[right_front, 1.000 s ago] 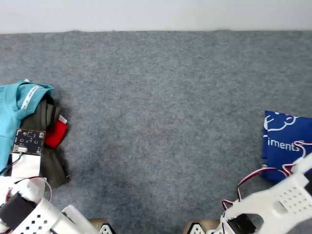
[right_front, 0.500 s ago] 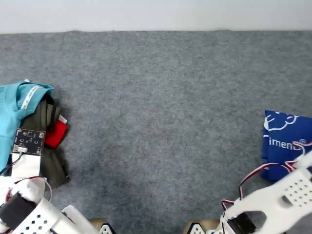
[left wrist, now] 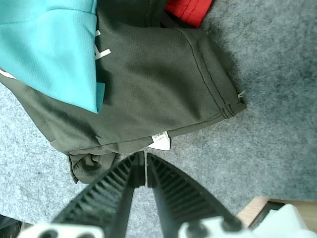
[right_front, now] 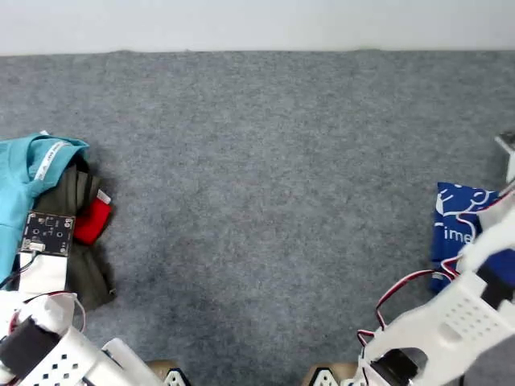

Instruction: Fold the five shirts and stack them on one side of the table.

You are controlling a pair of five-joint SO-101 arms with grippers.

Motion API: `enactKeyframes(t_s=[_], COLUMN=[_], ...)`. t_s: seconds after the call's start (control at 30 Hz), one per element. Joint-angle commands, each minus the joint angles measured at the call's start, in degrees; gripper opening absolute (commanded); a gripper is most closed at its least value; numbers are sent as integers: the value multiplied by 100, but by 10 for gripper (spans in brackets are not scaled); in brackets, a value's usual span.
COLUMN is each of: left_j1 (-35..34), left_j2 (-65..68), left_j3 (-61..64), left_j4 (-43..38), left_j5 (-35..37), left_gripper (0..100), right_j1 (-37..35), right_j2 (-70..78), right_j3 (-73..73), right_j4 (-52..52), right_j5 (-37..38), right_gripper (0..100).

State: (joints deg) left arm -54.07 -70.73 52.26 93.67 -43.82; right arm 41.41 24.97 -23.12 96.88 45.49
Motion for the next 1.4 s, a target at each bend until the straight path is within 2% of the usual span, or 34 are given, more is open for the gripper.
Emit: enactKeyframes(t_s=[0.0,0.13,0.47,0.7,1.0,1.2,1.37], left_j1=[-9,-9,-9,9,18,18,18], left_j2=[-44,-44,-44,-44,-44,-44,-35], left_j3=[-84,-84,-84,-84,-92,-136,-136], left_j4=[35,35,35,26,26,79,290], left_j5=[9,9,9,9,9,9,9], left_gripper=[15,15,15,15,15,15,15], right_j1=[13,22,101,-541,-532,-558,-549], right_j2=[-338,-321,778,963,66,-1042,-2053], right_j3=[-246,202,1002,985,923,923,1187], right_j4=[505,435,-611,-576,-233,549,585], right_j5=[-44,-44,-70,-343,-413,-413,-448], right_gripper=[9,9,9,9,9,9,9])
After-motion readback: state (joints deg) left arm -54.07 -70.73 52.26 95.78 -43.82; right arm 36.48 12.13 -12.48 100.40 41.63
